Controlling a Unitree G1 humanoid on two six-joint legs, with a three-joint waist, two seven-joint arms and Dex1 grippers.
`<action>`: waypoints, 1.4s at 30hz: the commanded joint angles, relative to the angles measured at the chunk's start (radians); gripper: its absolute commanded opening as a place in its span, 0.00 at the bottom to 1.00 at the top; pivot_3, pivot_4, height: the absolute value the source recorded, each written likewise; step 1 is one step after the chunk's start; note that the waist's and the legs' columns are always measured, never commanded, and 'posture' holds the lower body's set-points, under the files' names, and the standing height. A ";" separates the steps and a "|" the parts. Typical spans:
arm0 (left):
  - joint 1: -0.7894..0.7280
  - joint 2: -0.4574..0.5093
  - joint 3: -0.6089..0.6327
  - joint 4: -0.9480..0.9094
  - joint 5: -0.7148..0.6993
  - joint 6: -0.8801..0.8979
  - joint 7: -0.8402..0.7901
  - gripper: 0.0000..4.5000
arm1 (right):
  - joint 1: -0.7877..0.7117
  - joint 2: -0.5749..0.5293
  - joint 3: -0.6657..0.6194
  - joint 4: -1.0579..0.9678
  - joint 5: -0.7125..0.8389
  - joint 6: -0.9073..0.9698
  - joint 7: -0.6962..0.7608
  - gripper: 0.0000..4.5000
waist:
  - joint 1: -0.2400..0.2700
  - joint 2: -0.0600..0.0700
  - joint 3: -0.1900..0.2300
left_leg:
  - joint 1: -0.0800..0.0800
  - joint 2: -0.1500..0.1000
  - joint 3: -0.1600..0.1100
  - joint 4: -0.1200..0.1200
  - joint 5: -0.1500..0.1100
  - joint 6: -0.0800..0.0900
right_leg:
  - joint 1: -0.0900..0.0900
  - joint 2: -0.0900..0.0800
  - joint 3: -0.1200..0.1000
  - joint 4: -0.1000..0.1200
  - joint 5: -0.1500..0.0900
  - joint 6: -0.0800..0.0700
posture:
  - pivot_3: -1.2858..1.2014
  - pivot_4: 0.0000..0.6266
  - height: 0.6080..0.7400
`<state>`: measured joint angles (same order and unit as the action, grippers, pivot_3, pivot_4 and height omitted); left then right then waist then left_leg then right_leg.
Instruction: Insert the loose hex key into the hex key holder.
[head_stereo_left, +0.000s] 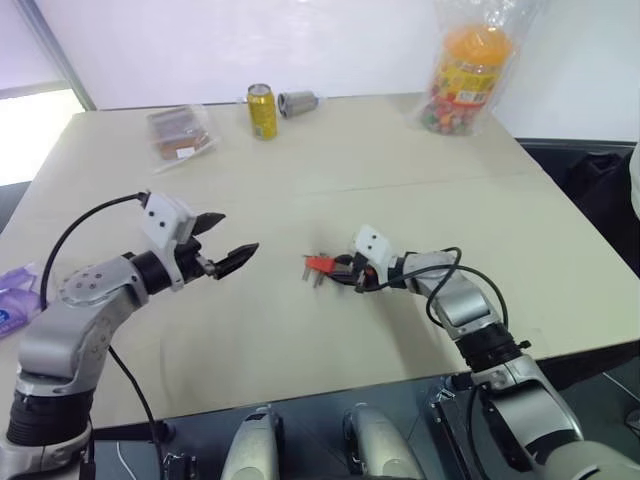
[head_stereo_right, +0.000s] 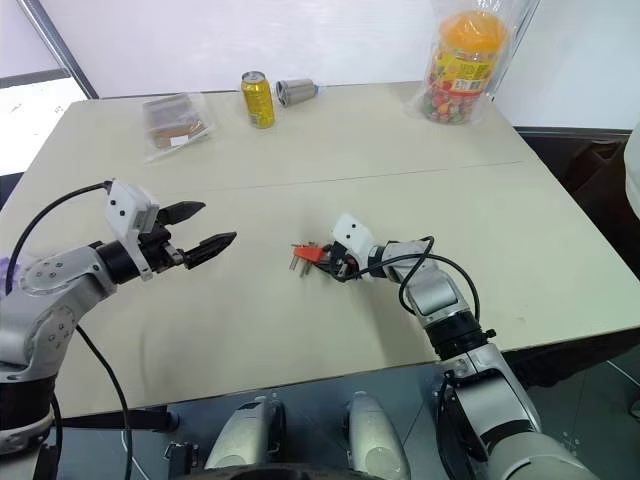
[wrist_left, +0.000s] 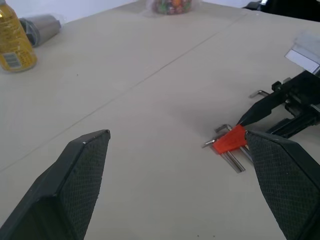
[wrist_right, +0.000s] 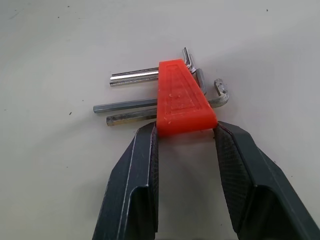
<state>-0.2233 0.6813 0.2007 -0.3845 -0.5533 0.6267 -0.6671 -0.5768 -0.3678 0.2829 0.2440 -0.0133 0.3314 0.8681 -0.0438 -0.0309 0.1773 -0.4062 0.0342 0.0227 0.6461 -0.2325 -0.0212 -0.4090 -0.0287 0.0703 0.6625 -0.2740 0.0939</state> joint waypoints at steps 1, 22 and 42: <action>-0.006 -0.004 0.013 -0.018 -0.002 -0.018 0.003 1.00 | 0.005 -0.046 0.022 0.011 -0.106 -0.157 -0.092 0.23 | 0.000 0.000 0.000 | 0.000 0.000 0.000 0.000 0.000 0.000 | 0.000 0.000 0.000 0.000 0.000 0.000 | 0.52 0.24 1.00; -0.441 -0.026 -0.024 0.186 -0.341 0.253 -0.249 1.00 | -0.400 -0.308 0.008 0.156 -0.585 -1.251 -0.726 0.23 | -0.001 0.001 0.007 | -0.012 -0.001 0.001 -0.002 0.000 0.000 | -0.011 -0.001 0.001 -0.006 0.002 0.004 | 0.52 0.24 1.00; -0.492 -0.054 -0.047 0.233 -0.278 0.186 -0.294 1.00 | -0.379 -0.296 0.010 0.104 -0.398 -1.316 -0.521 0.23 | 0.000 0.001 0.007 | -0.014 -0.001 0.001 0.000 0.000 0.000 | -0.012 -0.001 0.001 -0.004 0.002 0.004 | 0.52 0.24 1.00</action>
<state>-0.6866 0.6248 0.1571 -0.1373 -0.8355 0.8370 -0.9556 -0.9508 -0.6632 0.3134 0.3894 -0.4552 -0.9864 0.3364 -0.0439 -0.0296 0.1840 -0.4206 0.0336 0.0238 0.6464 -0.2323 -0.0213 -0.4212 -0.0296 0.0716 0.6587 -0.2720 0.0979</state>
